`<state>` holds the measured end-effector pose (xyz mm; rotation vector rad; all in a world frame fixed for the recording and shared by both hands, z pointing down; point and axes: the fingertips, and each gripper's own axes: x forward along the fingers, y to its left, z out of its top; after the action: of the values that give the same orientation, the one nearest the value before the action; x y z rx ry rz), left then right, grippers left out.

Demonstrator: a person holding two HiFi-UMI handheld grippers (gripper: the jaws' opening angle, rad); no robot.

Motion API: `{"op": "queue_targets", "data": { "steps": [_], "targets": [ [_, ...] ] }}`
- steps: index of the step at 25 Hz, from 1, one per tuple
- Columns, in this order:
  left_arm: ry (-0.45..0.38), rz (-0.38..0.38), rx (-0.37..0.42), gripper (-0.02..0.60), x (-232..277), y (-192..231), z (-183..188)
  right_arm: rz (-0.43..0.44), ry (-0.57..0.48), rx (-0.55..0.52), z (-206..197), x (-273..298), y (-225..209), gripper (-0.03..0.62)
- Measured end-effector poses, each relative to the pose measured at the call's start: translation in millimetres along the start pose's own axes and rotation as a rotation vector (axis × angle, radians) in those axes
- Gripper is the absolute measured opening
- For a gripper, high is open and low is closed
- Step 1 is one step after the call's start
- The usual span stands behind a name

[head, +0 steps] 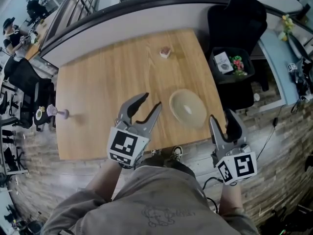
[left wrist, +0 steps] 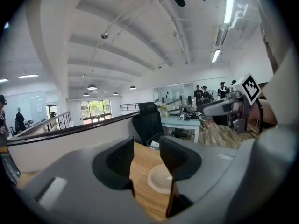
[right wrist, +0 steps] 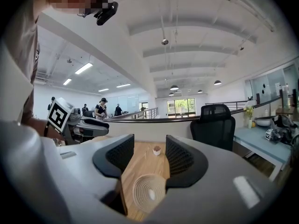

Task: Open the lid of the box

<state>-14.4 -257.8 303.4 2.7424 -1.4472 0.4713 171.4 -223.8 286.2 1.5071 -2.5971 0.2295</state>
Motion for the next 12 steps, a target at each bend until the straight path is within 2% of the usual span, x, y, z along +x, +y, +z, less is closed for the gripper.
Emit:
{"op": "queue_targets", "data": {
  "steps": [5, 12],
  "targets": [
    [0.081, -0.043, -0.007, 0.167, 28.3, 9.4, -45.3, -0.008, 0.075, -0.024, -28.0, 30.7, 0.7, 0.196],
    [0.214, -0.104, -0.026, 0.146, 64.9, 11.5, -130.1, 0.006, 0.19, -0.006, -82.2, 64.3, 8.0, 0.196]
  ]
}}
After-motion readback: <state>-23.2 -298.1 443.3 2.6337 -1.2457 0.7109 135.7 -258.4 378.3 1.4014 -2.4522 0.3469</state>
